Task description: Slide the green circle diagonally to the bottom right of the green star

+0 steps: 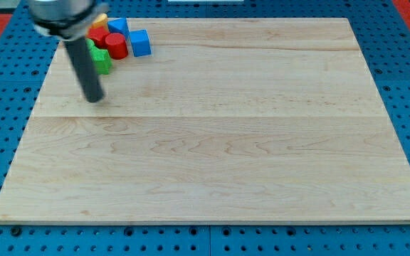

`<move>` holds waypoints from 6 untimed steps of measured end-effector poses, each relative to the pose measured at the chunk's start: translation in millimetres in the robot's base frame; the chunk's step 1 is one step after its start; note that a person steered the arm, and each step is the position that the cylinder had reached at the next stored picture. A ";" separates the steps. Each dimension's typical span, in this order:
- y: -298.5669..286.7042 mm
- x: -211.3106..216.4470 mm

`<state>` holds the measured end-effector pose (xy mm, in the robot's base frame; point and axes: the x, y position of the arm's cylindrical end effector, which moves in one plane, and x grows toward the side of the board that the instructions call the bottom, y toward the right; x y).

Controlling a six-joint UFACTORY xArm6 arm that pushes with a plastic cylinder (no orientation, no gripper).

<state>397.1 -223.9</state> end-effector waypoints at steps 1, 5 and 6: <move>-73.6 -42.3; 26.1 -133.1; 95.3 -122.5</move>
